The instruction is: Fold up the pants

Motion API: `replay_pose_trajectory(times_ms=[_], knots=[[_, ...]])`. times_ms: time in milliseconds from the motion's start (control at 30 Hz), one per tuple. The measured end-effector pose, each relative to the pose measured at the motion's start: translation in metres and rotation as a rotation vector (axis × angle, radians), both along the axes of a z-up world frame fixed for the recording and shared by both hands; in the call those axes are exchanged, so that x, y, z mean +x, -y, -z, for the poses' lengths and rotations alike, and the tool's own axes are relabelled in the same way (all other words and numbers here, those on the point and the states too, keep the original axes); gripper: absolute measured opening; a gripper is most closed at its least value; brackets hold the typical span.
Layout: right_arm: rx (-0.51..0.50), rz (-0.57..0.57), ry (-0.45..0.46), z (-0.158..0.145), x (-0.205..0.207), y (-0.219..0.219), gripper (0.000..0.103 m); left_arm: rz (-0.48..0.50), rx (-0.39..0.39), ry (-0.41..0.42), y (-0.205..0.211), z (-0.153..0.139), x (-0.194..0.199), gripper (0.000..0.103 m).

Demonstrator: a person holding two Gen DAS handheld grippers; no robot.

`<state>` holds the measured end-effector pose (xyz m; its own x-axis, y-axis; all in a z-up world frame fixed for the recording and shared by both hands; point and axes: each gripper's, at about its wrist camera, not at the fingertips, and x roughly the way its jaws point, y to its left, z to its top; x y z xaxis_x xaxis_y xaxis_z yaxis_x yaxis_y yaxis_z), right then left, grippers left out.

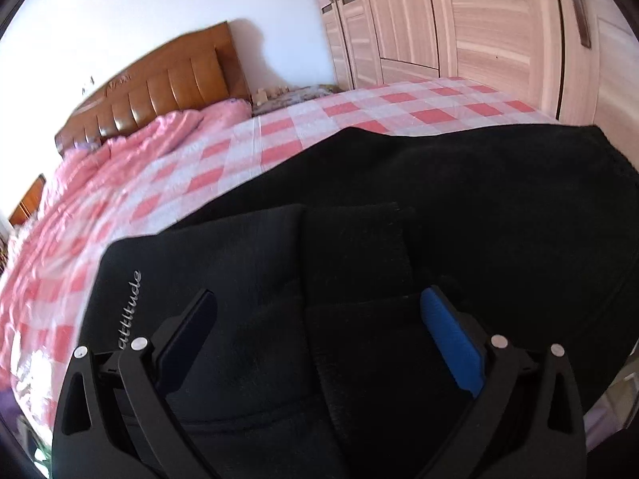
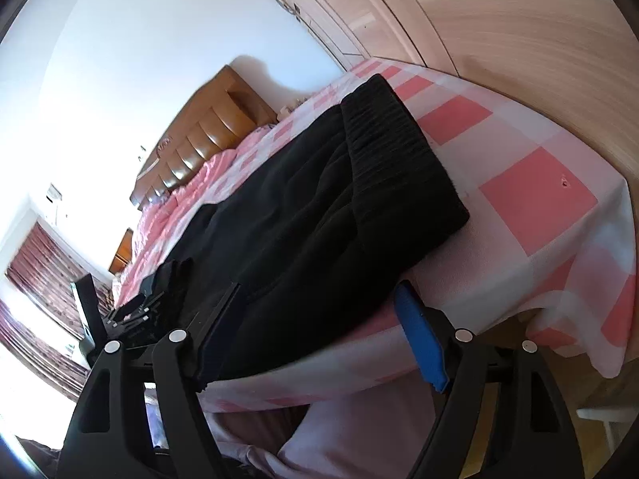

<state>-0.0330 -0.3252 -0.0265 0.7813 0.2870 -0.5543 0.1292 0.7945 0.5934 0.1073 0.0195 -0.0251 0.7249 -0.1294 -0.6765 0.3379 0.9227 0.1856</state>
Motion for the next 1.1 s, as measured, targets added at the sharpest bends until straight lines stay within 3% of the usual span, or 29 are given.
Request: replay_pose_trajectory(times_ms=[233, 433, 500, 533, 567, 700, 800, 867, 1000, 1100], knots=[[0.264, 0.074, -0.041, 0.008, 0.013, 0.024, 0.076, 0.001, -0.022, -0.026, -0.002, 0.002, 0.004, 0.102], [0.219, 0.078, -0.08, 0.002, 0.018, 0.01, 0.077, 0.0, -0.029, -0.028, -0.002, 0.001, 0.003, 0.102], [0.276, 0.11, -0.056, 0.005, 0.022, 0.014, 0.077, 0.001, -0.03, -0.03, -0.002, 0.0, 0.004, 0.102], [0.296, 0.123, -0.047, 0.008, 0.021, 0.017, 0.066, 0.004, -0.026, -0.035, -0.001, -0.001, 0.005, 0.102], [0.294, 0.148, -0.048, 0.011, 0.022, 0.019, 0.04, 0.007, -0.022, -0.038, -0.001, -0.001, 0.004, 0.102], [0.318, 0.201, -0.013, 0.023, 0.014, 0.023, 0.028, 0.019, -0.014, -0.059, -0.003, -0.012, 0.002, 0.101], [0.18, 0.185, 0.069, -0.003, 0.014, 0.01, 0.024, 0.035, -0.089, -0.046, -0.009, -0.035, -0.005, 0.101], [0.03, 0.15, 0.152, -0.036, 0.019, -0.011, 0.02, 0.038, -0.144, -0.02, -0.016, -0.055, -0.007, 0.101], [-0.203, 0.029, 0.271, -0.09, 0.045, -0.065, 0.015, 0.009, -0.256, -0.006, -0.042, -0.084, 0.004, 0.101], [-0.357, -0.113, 0.354, -0.118, 0.066, -0.129, 0.014, -0.056, -0.3, 0.017, -0.074, -0.102, 0.017, 0.101]])
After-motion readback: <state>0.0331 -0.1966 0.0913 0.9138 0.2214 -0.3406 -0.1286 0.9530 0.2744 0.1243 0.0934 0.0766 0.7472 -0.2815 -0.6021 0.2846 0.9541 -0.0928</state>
